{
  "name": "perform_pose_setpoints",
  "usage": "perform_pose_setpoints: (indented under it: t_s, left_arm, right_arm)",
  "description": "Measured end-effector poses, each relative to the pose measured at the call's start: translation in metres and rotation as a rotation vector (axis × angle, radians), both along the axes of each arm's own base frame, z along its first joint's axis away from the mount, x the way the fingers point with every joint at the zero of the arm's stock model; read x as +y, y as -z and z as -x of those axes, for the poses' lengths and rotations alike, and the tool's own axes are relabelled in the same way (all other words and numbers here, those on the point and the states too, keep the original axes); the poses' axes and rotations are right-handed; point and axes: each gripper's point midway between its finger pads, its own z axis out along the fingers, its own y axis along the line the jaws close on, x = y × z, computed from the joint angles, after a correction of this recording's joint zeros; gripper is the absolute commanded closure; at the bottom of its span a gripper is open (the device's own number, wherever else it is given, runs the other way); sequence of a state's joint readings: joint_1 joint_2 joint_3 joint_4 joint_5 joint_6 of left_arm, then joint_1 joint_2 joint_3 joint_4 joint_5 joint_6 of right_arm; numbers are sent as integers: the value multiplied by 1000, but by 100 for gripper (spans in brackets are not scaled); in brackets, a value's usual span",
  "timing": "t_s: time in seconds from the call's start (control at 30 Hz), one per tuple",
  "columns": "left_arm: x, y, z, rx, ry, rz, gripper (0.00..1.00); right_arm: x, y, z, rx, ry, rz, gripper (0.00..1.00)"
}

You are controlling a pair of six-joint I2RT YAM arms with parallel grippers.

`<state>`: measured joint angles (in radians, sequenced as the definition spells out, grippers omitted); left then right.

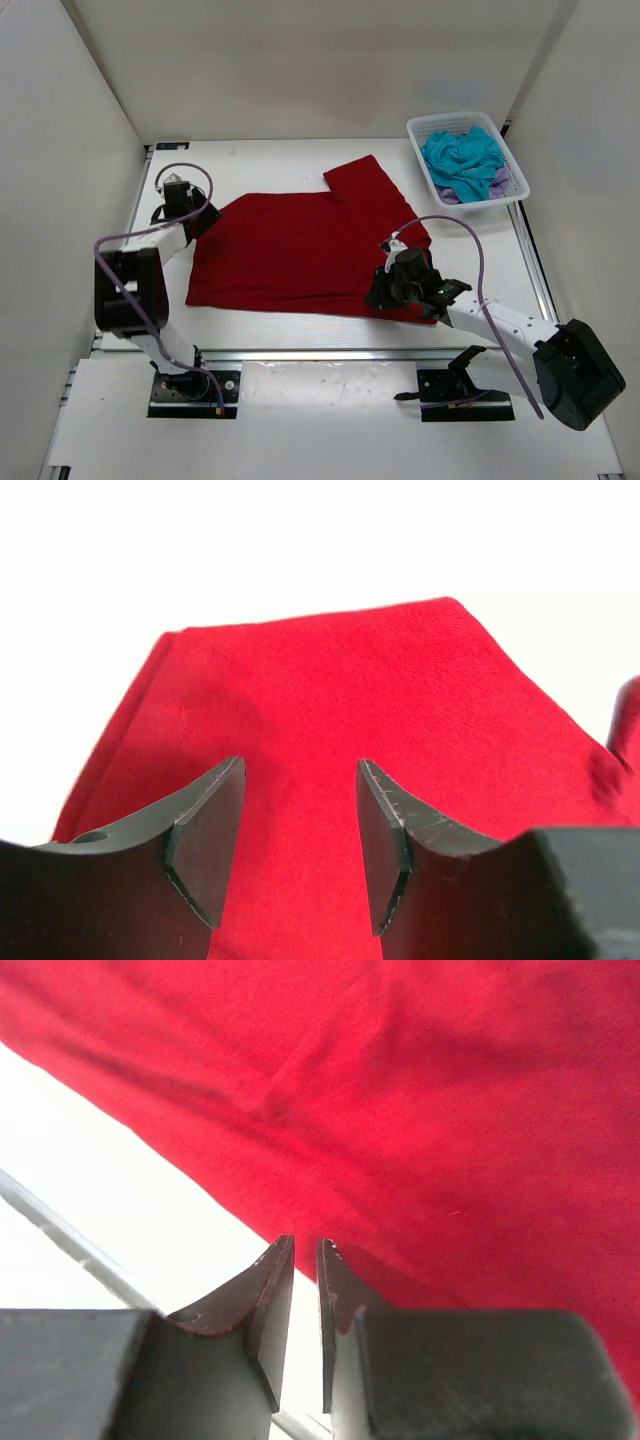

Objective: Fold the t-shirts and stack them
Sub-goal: Fold the flattened tshirt in 1/3 of the way

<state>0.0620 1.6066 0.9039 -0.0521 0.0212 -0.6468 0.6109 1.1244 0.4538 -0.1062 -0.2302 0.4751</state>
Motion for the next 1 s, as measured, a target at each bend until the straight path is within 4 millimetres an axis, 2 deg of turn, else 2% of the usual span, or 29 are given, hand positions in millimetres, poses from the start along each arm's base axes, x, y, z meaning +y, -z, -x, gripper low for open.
perform_pose_setpoints:
  t_s: [0.1,0.23,0.4,0.53,0.67,0.87,0.9,1.0]
  left_arm:
    - [4,16,-20,44,1,-29,36]
    - [4,22,-49,52,21,-88,36]
    - [10,31,-63,71,27,-146,35]
    - [19,35,-72,103,32,-204,38]
    - [20,35,-91,114,78,-270,45]
    - [-8,43,-82,158,219,-321,50]
    - [-11,45,-79,170,239,-330,49]
    - [-16,50,-70,208,283,-352,54]
  right_arm:
    - [5,0,8,4,-33,-20,87]
    - [11,-3,10,0,-55,-45,87]
    - [13,0,17,9,-69,-60,89]
    - [12,4,22,29,-77,-59,90]
    - [13,3,21,23,-80,-67,90]
    - [18,4,19,21,-91,-81,90]
    - [18,4,19,23,-91,-81,90]
    - [19,3,19,19,-94,-85,90]
